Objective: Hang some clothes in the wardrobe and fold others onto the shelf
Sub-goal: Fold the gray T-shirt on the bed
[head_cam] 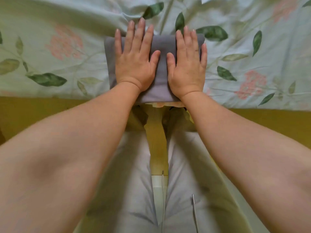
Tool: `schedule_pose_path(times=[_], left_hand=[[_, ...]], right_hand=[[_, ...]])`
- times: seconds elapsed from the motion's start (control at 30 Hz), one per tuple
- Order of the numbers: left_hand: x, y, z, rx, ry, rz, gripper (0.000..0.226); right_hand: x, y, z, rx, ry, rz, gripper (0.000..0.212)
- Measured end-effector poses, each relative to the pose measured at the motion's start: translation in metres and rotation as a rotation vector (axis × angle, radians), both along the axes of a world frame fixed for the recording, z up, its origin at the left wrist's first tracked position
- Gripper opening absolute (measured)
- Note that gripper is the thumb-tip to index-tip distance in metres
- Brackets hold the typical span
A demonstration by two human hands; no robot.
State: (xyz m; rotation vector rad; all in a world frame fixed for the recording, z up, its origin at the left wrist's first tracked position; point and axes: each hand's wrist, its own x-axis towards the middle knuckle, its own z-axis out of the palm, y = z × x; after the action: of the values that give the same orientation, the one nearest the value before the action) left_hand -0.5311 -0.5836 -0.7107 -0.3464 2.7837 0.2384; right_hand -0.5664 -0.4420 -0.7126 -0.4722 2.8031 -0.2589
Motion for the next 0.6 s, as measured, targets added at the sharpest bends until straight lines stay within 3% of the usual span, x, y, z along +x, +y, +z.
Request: schedule_pose_path(times=[0.17,0.27,0.4,0.5,0.6], left_hand=[[0.005,-0.008,-0.020,-0.035,0.060,-0.036,0.068],[0.005,-0.014,-0.010,-0.004,0.034,-0.052,0.070],[0.029,-0.040,-0.001,0.011,-0.014,0.248,0.077],[0.038,-0.051,0.013,0.064,0.056,0.377,0.078],[0.032,-0.050,0.026,0.181,0.085,0.624,0.073]], right_hand=[[-0.004,0.008,-0.025,0.055,0.044,0.047,0.065],[-0.008,0.007,-0.010,0.096,-0.040,0.088,0.067],[-0.020,0.030,0.003,0.125,-0.131,0.089,0.070],[-0.032,0.044,0.016,0.120,-0.157,0.051,0.080],[-0.043,0.044,0.030,-0.008,-0.169,-0.066,0.077]])
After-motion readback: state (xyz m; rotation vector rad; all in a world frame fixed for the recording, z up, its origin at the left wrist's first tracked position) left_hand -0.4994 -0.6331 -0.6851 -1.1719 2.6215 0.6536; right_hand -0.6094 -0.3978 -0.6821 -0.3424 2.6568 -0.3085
